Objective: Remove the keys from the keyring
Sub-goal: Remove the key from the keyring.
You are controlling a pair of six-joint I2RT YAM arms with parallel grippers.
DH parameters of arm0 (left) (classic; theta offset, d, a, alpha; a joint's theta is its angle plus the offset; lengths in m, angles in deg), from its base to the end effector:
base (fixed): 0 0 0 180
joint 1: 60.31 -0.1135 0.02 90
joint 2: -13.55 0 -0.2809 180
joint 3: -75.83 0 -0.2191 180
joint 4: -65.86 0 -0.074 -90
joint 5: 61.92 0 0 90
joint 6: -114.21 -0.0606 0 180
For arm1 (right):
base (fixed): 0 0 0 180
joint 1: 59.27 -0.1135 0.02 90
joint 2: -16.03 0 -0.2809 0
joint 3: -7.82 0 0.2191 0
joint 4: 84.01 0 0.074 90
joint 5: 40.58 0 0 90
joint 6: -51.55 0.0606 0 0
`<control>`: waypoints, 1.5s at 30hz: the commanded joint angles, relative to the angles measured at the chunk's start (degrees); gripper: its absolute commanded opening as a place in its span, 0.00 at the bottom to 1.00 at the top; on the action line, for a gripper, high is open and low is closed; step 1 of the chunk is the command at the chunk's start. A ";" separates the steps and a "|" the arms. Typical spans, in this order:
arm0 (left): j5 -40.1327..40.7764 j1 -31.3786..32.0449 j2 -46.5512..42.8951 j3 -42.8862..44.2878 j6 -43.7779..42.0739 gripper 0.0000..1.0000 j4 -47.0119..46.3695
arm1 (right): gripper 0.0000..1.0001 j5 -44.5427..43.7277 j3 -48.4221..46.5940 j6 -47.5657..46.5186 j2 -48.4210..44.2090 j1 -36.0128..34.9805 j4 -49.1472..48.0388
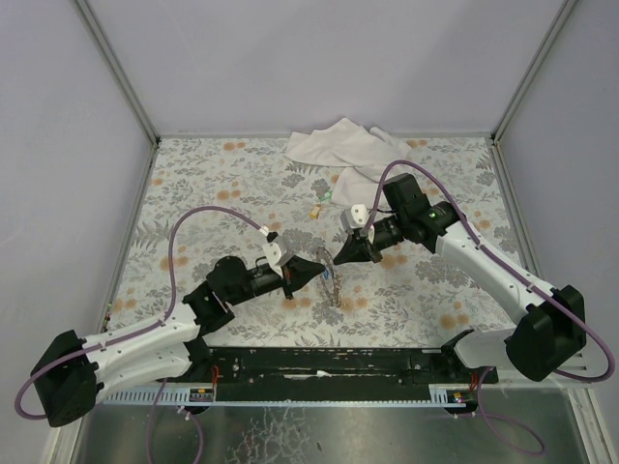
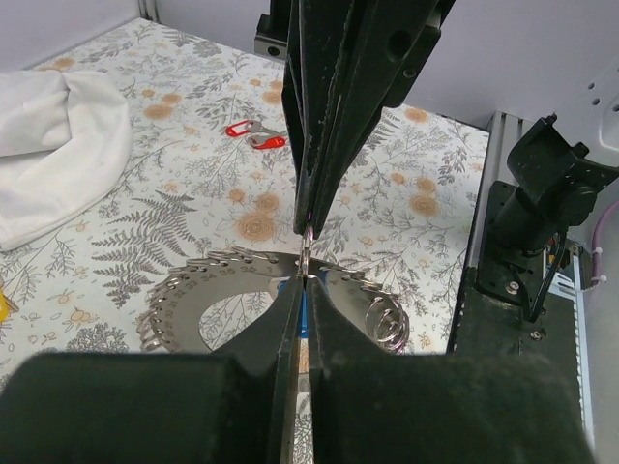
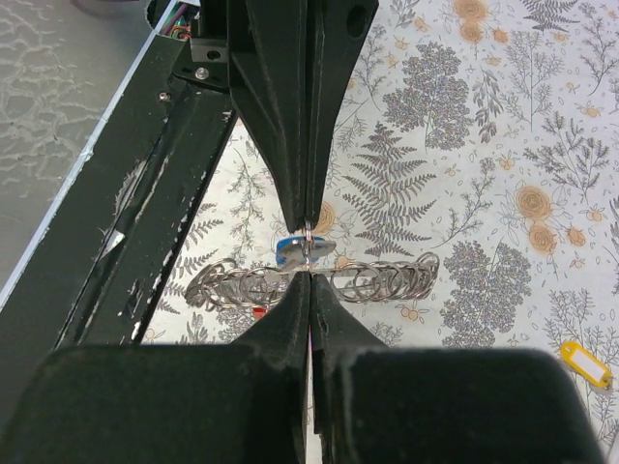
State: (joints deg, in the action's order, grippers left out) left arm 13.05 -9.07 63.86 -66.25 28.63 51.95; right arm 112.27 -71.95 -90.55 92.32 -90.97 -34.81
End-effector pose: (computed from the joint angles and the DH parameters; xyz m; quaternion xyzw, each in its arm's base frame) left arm 0.1049 -0.1557 0.2862 0.3608 0.5975 -0.4123 0.5855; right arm 0.1785 0.1736 0.3269 -0.6741 0.4571 0.4184 0.4020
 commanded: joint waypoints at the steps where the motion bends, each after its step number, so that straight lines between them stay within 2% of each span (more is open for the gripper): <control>1: -0.32 -0.44 1.25 -0.71 0.75 0.00 -5.15 | 0.00 3.73 -1.04 1.36 0.25 0.15 -2.78; 4: -0.26 -0.42 1.40 -1.09 1.00 0.01 -6.01 | 0.00 3.81 -1.06 1.62 0.47 0.13 -2.96; 7: 0.28 -0.44 0.78 -1.63 1.02 0.15 -6.48 | 0.00 3.94 -0.91 1.82 0.52 0.15 -3.02; 12: -0.12 -0.44 -0.64 -3.69 0.75 0.32 -10.06 | 0.00 4.25 -0.97 1.96 0.61 0.15 -3.05; 14: -0.76 -0.44 -0.54 -4.27 0.40 0.35 -11.86 | 0.00 4.42 -1.03 2.07 0.66 0.15 -3.01; 25: -1.06 -0.45 2.39 -3.39 -2.48 0.36 -17.22 | 0.00 4.83 -0.79 2.09 0.79 0.11 -3.10; 30: -1.92 -0.44 4.75 -2.43 -2.52 0.29 -16.89 | 0.00 4.91 -0.87 2.14 0.78 0.15 -3.09; 45: -2.68 -0.44 5.99 -2.06 -2.16 0.20 -18.84 | 0.00 5.09 -0.75 2.11 1.05 0.06 -3.21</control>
State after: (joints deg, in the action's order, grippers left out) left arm 11.30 -9.07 69.63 -70.14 27.15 38.27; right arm 114.04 -71.95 -88.95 93.46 -90.97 -35.86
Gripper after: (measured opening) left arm 0.218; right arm 0.009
